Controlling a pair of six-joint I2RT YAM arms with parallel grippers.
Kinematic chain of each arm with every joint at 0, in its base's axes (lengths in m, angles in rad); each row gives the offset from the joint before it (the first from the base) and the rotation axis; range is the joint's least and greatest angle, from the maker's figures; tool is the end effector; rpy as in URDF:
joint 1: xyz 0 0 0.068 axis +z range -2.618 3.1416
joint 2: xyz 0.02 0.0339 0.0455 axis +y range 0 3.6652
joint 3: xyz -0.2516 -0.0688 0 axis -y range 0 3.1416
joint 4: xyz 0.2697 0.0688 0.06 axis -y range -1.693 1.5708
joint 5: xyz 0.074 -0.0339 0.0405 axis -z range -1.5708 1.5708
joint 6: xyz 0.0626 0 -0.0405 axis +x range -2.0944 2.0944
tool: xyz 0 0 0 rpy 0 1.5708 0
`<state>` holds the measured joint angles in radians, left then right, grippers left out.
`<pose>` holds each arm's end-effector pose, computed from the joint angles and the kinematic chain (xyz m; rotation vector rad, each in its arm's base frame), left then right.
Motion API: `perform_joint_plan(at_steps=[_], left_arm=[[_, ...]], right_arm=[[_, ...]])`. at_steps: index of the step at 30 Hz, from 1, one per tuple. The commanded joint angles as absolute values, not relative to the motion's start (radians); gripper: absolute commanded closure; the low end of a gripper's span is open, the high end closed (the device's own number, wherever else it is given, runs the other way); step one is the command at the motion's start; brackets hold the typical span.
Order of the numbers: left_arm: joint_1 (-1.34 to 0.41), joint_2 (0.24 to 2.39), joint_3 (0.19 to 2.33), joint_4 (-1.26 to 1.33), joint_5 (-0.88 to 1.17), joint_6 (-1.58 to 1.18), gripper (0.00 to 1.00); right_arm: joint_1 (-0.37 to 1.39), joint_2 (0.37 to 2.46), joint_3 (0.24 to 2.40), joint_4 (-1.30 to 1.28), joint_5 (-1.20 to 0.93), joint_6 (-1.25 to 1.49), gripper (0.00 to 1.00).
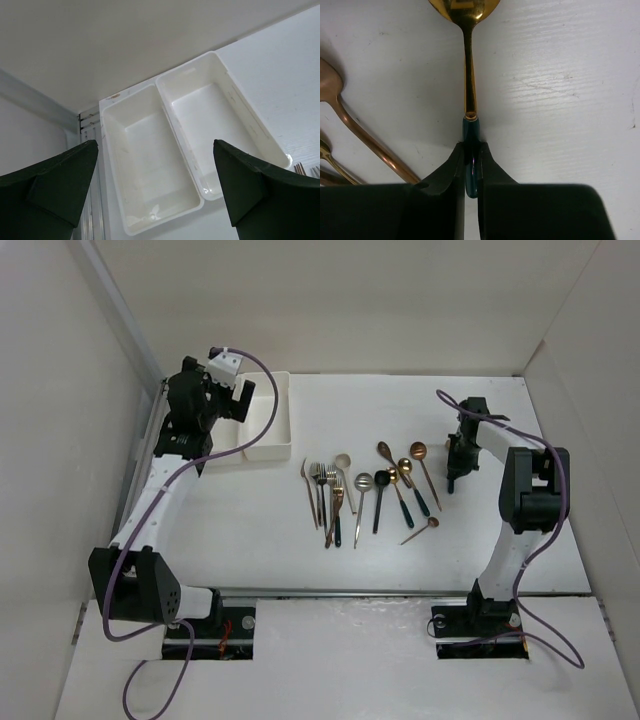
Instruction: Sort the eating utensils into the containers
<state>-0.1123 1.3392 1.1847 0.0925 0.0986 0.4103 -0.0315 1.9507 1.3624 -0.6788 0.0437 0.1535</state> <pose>0.3710 -0.0480 0.3677 0.4950 1.5578 0.1481 0.4115 -0.0157 0.1171 0.2714 2.8226 -0.0354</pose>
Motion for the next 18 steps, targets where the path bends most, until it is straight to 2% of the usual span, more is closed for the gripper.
perform_joint_plan(at_steps=[1,8,12,18], left_arm=[[-0.120,1.298,1.236,0.075,0.210,0.402,0.00],[-0.172,1.287,1.226,0.005,0.446,0.393,0.05],[-0.228,1.296,1.261,-0.049,0.526,0.368,0.07],[-0.250,1.348,1.333,-0.038,0.623,0.172,0.04]], right_arm=[[-0.031,1.948,1.358,-0.635,0.060,0.153,1.00],[0.020,1.784,1.512,-0.615,0.130,0.253,1.00],[0.205,1.688,1.601,-0.505,0.028,0.366,1.00],[0.458,1.643,1.632,-0.132,-0.132,0.541,1.00]])
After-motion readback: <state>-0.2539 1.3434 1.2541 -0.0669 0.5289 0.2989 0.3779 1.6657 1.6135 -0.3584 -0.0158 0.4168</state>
